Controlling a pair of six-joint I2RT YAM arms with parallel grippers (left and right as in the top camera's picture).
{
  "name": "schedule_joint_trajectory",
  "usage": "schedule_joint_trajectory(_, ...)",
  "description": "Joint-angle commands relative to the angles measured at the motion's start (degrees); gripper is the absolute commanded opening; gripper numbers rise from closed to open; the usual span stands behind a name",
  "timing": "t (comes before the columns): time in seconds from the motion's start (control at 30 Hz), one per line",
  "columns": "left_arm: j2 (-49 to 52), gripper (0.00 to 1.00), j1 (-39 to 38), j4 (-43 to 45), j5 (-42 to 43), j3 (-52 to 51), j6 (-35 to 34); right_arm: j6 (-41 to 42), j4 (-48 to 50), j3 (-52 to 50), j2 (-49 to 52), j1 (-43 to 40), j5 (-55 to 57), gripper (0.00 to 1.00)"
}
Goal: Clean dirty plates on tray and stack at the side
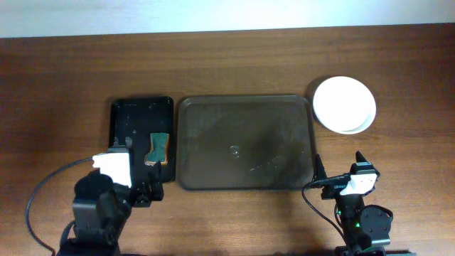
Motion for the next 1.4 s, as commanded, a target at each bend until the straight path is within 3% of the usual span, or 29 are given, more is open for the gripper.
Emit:
schedule_joint_trajectory(0.0,-9.53,0.99,0.13,7.41,-1.14,-8.92,0.96,-0.07,-0.42,-0.28,-0.61,0.66,0.26,0.99)
schedule_joint_trajectory(0.13,-26.34,0.99,0.13,30.91,-1.66,-31.43,0.94,-0.07,-0.42,-0.28,-0.61,0.66,0.26,0.99)
schedule_joint_trajectory(0.2,-31.85,0.99,0.13,47.89,-4.61,-41.53,0.96,-0.09,-0.42,-0.28,-0.59,0.66,0.26,0.99)
schedule_joint_trajectory(0.33,-31.67,0.99,0.13,40.11,-5.33,-41.24,6.01,-0.09,-0.42,-0.28,-0.61,0.66,0.26,0.99)
schedule_joint_trajectory(1.37,-31.54,1.00,0.13,40.06,-5.20,-41.22,6.01,-0.09,-0.42,-0.28,-0.61,0.66,0.28,0.99)
